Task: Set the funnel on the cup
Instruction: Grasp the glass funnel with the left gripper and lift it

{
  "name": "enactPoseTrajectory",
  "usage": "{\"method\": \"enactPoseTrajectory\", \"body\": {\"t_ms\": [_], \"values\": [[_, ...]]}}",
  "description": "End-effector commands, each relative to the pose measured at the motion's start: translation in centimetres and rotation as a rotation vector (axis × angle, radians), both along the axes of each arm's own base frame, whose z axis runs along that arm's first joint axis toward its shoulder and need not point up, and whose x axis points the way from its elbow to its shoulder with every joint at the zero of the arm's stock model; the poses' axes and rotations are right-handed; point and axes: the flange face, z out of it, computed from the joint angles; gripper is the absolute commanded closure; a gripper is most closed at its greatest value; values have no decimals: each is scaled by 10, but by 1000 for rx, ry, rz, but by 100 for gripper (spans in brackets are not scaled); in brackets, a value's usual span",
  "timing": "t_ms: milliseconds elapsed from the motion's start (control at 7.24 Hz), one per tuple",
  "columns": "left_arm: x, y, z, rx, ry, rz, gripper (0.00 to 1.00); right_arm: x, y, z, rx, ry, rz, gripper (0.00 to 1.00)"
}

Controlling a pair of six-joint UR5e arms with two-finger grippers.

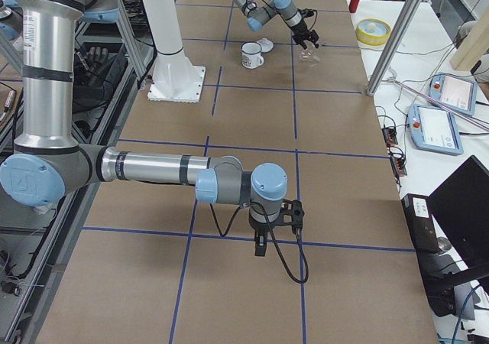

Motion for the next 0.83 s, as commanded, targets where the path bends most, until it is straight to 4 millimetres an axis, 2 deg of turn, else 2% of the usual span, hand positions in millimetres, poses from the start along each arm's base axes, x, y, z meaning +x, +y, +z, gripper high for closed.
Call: {"method": "enactPoseTrajectory", "body": {"t_ms": [0,138,276,414,553,691], "values": [[4,-7,0,-3,-8,-2,44,0,0,0,0,0,0,0],[2,-9,0,-2,-9,-5,83,0,0,0,0,0,0,0],[2,-9,0,0,-8,-3,100,0,0,0,0,0,0,0],[-11,-14,-11,59,-22,16,100,0,0,0,0,0,0,0],[-46,-20,-42,95,37,32,100,0,0,0,0,0,0,0],[-96,-23,-69,99,127,106,100,0,0,0,0,0,0,0]]}}
